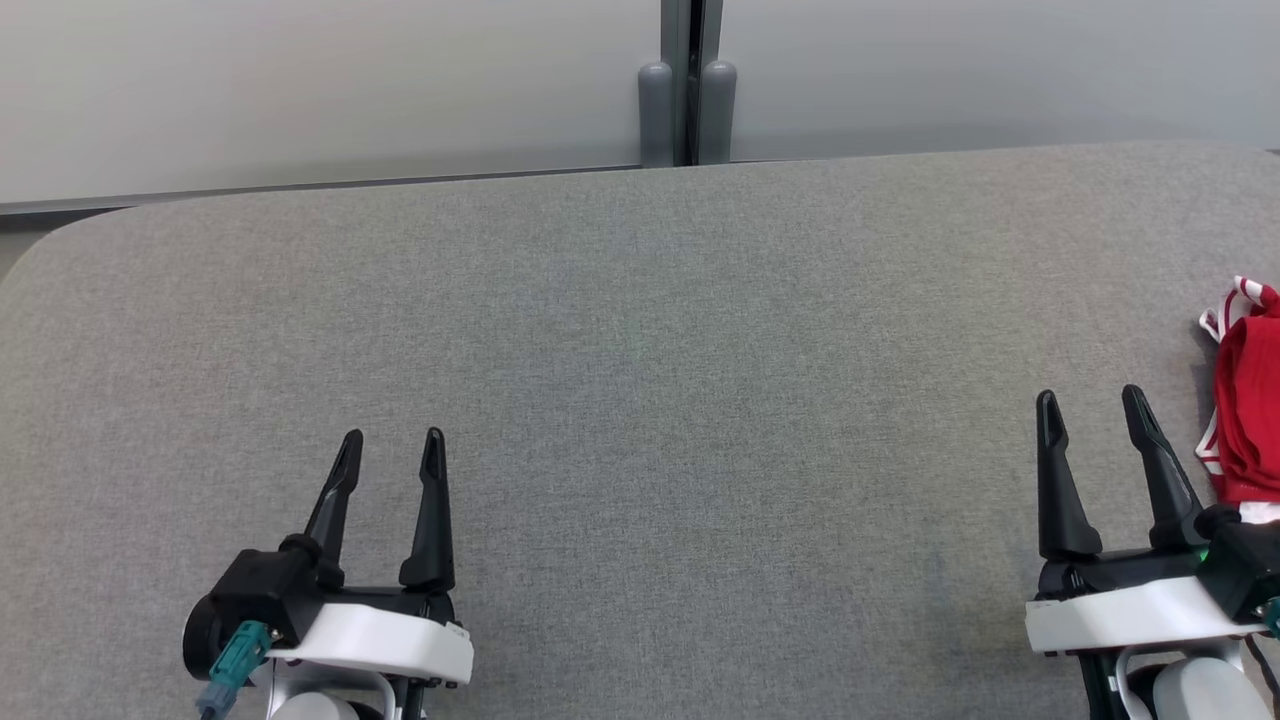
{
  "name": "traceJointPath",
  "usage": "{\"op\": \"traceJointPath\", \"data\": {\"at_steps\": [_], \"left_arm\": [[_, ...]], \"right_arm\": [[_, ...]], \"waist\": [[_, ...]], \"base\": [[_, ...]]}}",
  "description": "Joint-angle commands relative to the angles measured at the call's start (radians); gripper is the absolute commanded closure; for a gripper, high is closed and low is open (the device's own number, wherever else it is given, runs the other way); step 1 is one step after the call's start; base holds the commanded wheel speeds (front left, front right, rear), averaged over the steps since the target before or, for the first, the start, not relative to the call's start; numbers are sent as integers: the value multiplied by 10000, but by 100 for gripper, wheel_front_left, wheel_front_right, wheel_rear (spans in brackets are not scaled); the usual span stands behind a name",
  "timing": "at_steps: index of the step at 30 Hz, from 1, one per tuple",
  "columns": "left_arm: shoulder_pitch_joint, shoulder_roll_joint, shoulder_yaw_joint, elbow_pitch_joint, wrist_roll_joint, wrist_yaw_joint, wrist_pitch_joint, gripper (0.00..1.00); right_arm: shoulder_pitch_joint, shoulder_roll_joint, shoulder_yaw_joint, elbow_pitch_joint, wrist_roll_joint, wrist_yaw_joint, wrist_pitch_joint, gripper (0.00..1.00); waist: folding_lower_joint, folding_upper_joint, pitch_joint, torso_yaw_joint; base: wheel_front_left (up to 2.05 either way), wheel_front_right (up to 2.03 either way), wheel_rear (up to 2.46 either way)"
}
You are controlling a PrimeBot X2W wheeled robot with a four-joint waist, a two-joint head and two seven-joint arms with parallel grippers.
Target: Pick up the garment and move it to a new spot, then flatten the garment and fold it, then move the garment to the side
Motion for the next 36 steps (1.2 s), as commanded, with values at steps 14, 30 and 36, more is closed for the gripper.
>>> {"op": "traceJointPath", "data": {"at_steps": [14,30,36], "left_arm": [[25,112,229,253,-2176,-221,426,100],[-114,241,556,461,-4577,-519,960,100],[-152,273,689,505,-5421,-621,1156,100]], "right_arm": [[90,25,-47,288,2270,0,458,100],[16,17,-196,452,4855,0,1026,100],[0,25,-262,505,5762,0,1240,100]], "waist": [[0,0,-92,-11],[0,0,-250,-31],[0,0,-313,-39]], "base": [[0,0,0],[0,0,0],[0,0,0]]}}
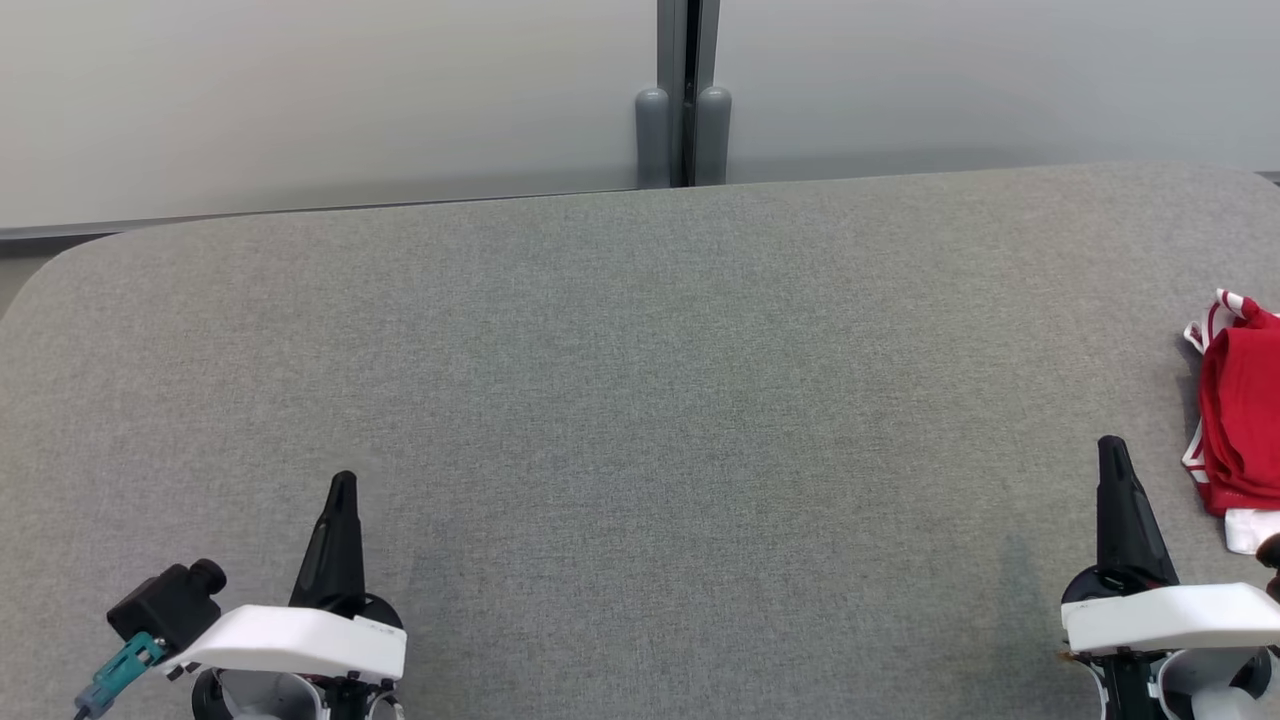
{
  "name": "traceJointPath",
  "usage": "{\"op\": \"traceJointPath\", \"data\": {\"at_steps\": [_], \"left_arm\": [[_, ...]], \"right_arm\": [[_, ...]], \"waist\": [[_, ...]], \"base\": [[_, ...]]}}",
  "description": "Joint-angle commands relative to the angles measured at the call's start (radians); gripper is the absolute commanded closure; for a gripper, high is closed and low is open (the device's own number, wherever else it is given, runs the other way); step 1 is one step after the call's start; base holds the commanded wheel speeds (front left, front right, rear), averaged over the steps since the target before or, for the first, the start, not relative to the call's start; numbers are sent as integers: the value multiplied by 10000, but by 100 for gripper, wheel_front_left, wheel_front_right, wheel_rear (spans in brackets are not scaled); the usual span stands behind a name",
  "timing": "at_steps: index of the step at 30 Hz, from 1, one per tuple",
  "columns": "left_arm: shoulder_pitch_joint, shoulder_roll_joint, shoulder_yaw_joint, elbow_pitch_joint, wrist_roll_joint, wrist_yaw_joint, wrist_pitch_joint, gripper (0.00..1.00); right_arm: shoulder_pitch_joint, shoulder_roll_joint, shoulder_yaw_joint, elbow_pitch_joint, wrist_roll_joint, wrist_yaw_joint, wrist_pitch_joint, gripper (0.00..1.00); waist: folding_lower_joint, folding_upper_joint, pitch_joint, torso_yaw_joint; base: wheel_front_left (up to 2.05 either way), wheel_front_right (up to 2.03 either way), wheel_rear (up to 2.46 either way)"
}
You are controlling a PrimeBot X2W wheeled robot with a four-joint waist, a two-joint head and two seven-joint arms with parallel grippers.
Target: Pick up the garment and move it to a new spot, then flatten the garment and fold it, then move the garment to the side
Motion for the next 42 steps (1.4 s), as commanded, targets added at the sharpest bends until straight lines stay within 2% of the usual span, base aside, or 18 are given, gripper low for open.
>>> {"op": "traceJointPath", "data": {"at_steps": [1,22,42], "left_arm": [[-288,66,90,-104,-284,-94,44,100],[-368,128,544,12,-2770,-389,686,100],[-449,138,932,119,-4587,-614,1210,100]], "right_arm": [[-204,-94,-54,-84,295,0,59,100],[-255,-35,-287,79,2994,0,739,100],[-306,37,-503,215,4981,0,1264,100]], "waist": [[0,0,-9,-1],[0,0,-229,-29],[0,0,-428,-54]], "base": [[0,0,0],[0,0,0],[0,0,0]]}}
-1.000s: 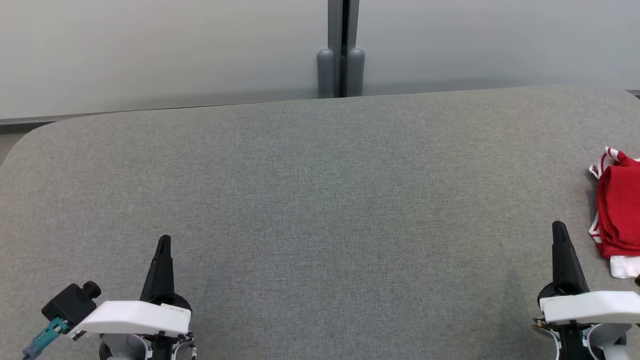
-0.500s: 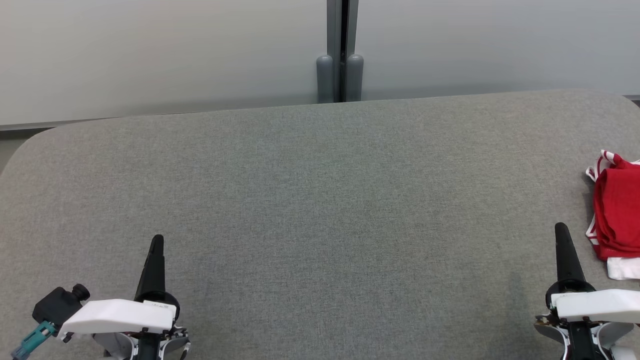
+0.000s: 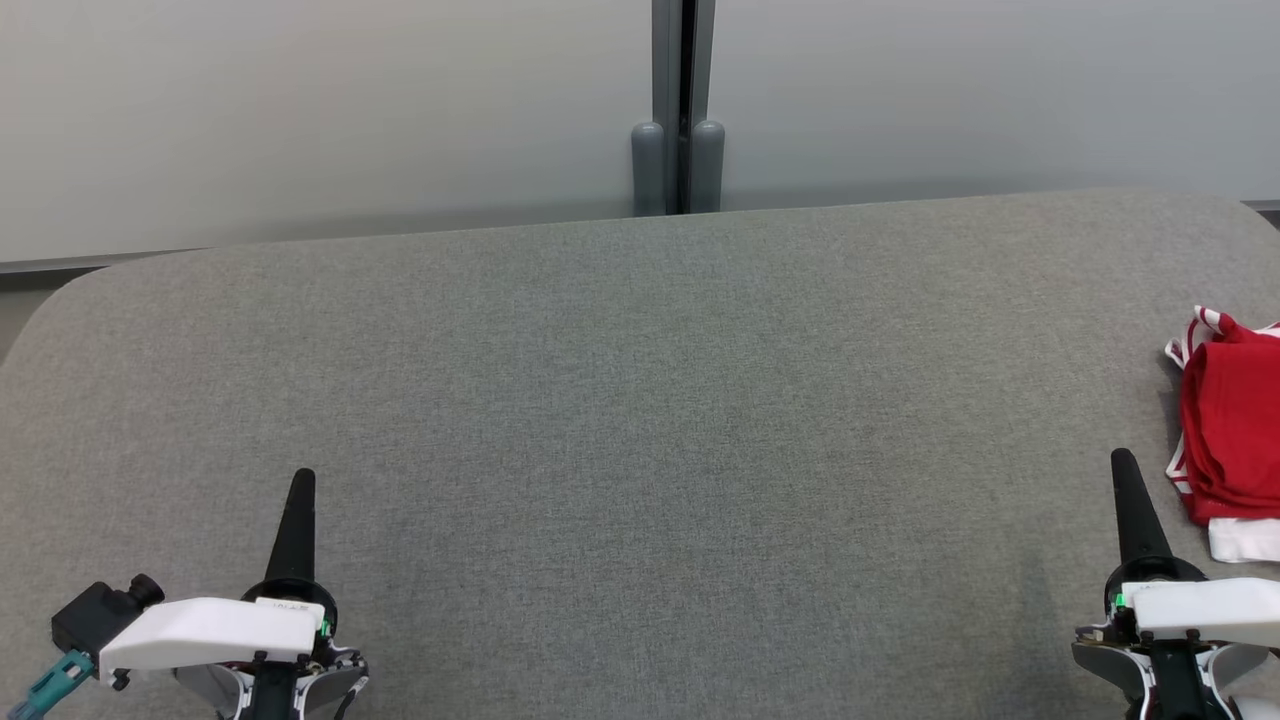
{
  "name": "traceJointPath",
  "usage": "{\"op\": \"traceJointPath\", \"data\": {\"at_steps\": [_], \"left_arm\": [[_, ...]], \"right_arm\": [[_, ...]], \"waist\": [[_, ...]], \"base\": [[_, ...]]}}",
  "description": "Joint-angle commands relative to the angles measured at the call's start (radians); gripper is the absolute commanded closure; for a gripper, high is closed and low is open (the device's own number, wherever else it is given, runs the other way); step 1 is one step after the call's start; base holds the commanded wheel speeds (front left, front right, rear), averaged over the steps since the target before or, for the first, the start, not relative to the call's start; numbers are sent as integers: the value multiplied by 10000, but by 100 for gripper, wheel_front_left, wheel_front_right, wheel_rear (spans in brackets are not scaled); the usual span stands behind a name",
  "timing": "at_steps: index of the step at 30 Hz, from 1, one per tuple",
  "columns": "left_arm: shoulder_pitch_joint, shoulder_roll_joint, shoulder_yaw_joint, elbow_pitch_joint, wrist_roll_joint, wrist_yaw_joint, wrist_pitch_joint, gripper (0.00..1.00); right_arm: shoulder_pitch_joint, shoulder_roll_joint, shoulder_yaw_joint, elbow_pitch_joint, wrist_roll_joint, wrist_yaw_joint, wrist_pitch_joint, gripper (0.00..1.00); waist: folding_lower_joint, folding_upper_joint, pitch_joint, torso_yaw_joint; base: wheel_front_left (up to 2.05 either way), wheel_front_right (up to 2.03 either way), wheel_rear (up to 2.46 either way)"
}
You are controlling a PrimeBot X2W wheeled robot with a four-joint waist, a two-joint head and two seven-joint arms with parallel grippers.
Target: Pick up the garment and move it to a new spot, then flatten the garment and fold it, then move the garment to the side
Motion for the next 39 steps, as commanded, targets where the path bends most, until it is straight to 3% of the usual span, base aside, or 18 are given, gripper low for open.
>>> {"op": "traceJointPath", "data": {"at_steps": [1,39], "left_arm": [[-265,57,94,-53,-250,-74,56,100],[-368,9,772,139,-3008,-424,936,100]], "right_arm": [[-168,-22,-62,-22,262,0,80,100],[-213,128,-436,185,3302,2,960,100]], "waist": [[0,0,-14,-2],[0,0,-411,-52]], "base": [[0,0,0],[0,0,0]]}}
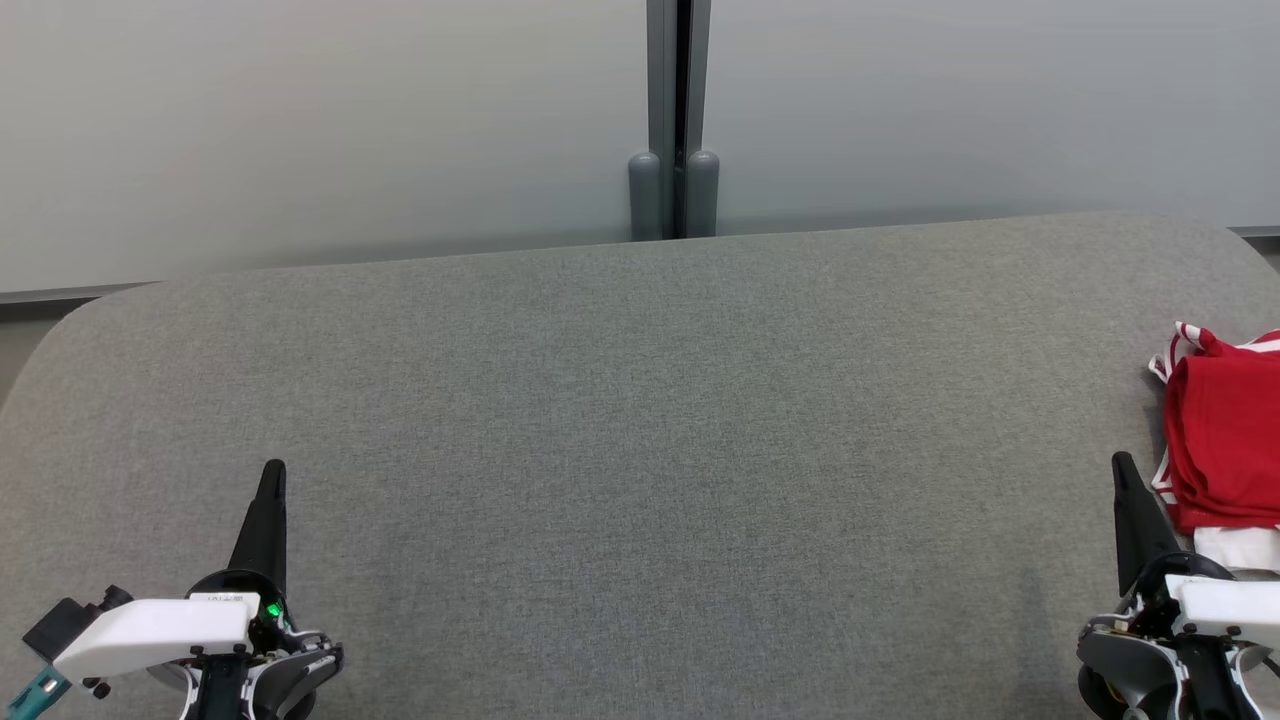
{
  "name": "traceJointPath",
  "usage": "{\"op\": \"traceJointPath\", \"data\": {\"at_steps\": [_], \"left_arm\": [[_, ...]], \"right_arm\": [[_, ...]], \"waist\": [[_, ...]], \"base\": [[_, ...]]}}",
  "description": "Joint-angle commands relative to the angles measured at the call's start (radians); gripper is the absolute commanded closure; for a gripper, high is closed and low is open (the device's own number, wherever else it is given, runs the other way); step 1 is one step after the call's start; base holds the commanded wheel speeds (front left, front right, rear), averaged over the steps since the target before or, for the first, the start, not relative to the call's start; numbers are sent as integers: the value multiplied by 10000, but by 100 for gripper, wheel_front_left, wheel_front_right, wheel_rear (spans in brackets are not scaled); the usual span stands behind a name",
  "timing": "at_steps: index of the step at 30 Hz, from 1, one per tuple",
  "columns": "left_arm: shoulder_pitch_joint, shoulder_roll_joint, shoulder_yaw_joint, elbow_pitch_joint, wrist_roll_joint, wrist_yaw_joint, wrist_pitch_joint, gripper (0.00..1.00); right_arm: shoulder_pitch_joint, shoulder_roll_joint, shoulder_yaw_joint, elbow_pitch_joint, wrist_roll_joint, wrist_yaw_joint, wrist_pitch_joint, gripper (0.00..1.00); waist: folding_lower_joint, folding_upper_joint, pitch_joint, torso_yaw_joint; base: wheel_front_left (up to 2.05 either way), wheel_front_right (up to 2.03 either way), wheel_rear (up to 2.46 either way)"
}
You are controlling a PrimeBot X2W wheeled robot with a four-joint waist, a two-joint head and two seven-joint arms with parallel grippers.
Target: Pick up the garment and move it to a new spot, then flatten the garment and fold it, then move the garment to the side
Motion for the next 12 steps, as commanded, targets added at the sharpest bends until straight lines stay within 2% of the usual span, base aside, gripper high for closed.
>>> {"op": "traceJointPath", "data": {"at_steps": [1,12], "left_arm": [[-201,29,74,-3,-143,-64,42,100],[-211,12,227,42,-730,-147,245,100]], "right_arm": [[-80,-7,-21,-5,171,4,46,100],[-89,32,-120,40,828,4,247,100]], "waist": [[0,0,-8,-1],[0,0,-112,-14]], "base": [[0,0,0],[0,0,0]]}}
